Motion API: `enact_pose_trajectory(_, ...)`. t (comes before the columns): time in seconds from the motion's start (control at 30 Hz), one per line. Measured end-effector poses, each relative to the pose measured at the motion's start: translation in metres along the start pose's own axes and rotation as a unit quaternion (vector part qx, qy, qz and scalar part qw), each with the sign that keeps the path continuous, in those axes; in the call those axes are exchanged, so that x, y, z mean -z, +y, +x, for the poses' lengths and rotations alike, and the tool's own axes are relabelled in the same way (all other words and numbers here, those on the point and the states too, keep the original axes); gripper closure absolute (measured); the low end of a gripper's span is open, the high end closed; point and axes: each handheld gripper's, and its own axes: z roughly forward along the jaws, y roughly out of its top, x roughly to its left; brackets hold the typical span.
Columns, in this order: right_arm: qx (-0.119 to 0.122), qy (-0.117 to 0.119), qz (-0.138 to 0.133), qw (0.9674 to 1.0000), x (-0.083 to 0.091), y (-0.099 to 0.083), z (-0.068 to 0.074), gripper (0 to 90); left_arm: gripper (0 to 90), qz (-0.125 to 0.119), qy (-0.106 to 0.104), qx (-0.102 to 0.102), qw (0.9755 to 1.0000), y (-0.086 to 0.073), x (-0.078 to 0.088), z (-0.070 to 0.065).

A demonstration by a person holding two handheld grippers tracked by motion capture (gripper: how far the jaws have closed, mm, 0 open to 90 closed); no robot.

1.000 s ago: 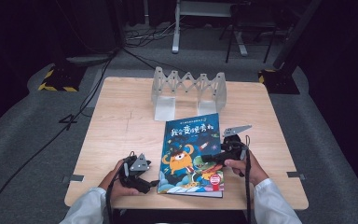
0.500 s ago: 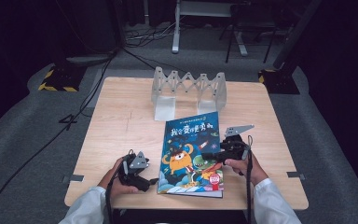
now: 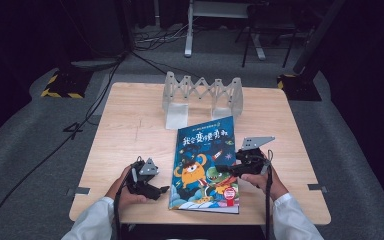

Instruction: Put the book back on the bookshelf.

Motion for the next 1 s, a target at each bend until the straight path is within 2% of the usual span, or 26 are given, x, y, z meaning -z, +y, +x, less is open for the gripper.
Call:
enact_pose_trajectory(0.13,0.022,-0.004,-0.007,0.9997,0.002,0.0,0.008,46.9,16.2,-0.002,-0.013,0.015,0.9998,0.002,0.0,0.003)
enact_pose_trajectory(0.27,0.039,-0.006,-0.01,0.9992,0.003,0.002,0.013,46.9,16.7,-0.008,-0.047,0.031,0.9984,0.008,-0.002,0.006)
enact_pose_trajectory(0.33,0.048,-0.009,-0.013,0.9987,0.004,0.003,0.016,46.9,16.0,-0.008,-0.047,0.027,0.9985,0.013,-0.003,0.006)
enact_pose_trajectory(0.37,0.051,-0.009,-0.014,0.9986,0.004,0.003,0.017,46.9,15.2,-0.015,-0.055,0.026,0.998,0.017,-0.002,0.007)
enact_pose_trajectory(0.43,0.059,-0.011,-0.016,0.9981,0.005,0.004,0.019,46.9,16.2,-0.023,-0.075,0.037,0.9962,0.021,-0.001,0.009)
enact_pose_trajectory(0.5,0.066,-0.012,-0.02,0.9975,0.006,0.004,0.02,46.9,16.1,-0.022,-0.09,0.038,0.995,0.025,-0.003,0.009)
enact_pose_trajectory(0.6,0.075,-0.014,-0.023,0.9968,0.007,0.004,0.023,46.9,15.0,-0.013,-0.093,0.027,0.9952,0.029,-0.009,0.005)
enact_pose_trajectory(0.67,0.08,-0.016,-0.024,0.9963,0.007,0.005,0.024,46.9,15.5,-0.018,-0.11,0.033,0.9932,0.032,-0.011,0.005)
enact_pose_trajectory(0.73,0.087,-0.018,-0.026,0.9957,0.008,0.005,0.026,46.9,15.1,-0.025,-0.114,0.037,0.9925,0.035,-0.011,0.006)
enact_pose_trajectory(0.8,0.092,-0.019,-0.028,0.9952,0.008,0.005,0.027,46.9,15.1,-0.028,-0.125,0.046,0.9907,0.037,-0.012,0.009)
enact_pose_trajectory(0.9,0.105,-0.021,-0.032,0.9937,0.009,0.007,0.031,46.9,12.0,-0.033,-0.129,0.056,0.9895,0.039,-0.013,0.011)
enact_pose_trajectory(1.0,0.116,-0.022,-0.035,0.9924,0.01,0.008,0.034,47.0,7.6,-0.035,-0.131,0.058,0.9891,0.041,-0.014,0.013)
